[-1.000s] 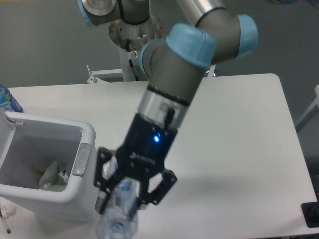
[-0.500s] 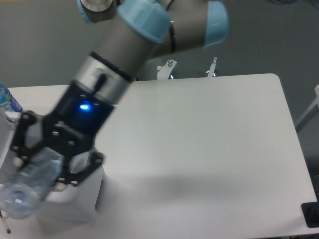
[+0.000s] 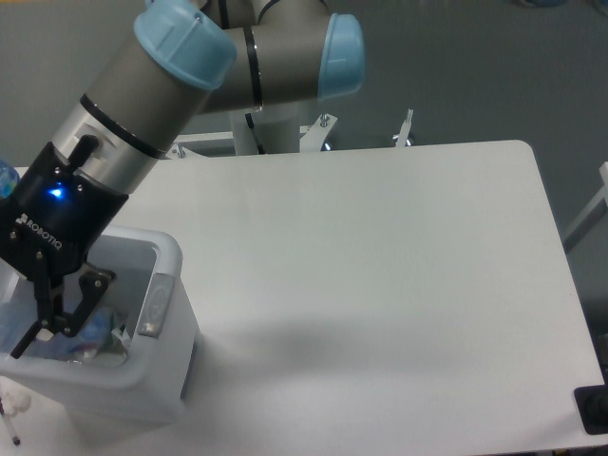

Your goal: Place the trash in the trash can

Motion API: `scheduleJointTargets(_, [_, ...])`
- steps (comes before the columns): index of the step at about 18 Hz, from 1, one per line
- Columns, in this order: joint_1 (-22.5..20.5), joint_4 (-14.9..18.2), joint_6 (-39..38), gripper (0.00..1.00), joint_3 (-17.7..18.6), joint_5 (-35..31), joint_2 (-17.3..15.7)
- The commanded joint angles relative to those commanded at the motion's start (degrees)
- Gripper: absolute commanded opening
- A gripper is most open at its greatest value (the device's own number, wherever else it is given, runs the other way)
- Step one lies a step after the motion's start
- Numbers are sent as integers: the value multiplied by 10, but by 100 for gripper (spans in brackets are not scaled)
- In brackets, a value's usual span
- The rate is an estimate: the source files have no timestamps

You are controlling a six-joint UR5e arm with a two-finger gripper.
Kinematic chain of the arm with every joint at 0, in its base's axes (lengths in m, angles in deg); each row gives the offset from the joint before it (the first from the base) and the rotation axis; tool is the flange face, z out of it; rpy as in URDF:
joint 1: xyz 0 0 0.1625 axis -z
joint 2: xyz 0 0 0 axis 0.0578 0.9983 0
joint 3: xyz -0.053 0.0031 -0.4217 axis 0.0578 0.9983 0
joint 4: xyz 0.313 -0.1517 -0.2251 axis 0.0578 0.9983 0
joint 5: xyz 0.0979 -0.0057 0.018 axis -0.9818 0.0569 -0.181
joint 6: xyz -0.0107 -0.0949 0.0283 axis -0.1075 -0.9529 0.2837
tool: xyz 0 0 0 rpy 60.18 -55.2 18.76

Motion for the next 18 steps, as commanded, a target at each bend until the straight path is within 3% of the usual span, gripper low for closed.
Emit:
scheduleJointTargets(2, [-7,1,0,100,11,-2,-3])
scheduleJointTargets(6, [-63,3,10,100,21,-7,-19])
scheduleJointTargets(12, [-174,4,68,100,51,-12,-37])
scheduleJointTargets(16, [-235,11,166,100,90,-26,-37])
scheduleJointTargets(18, [-261,11,250,100,130,-81,-37])
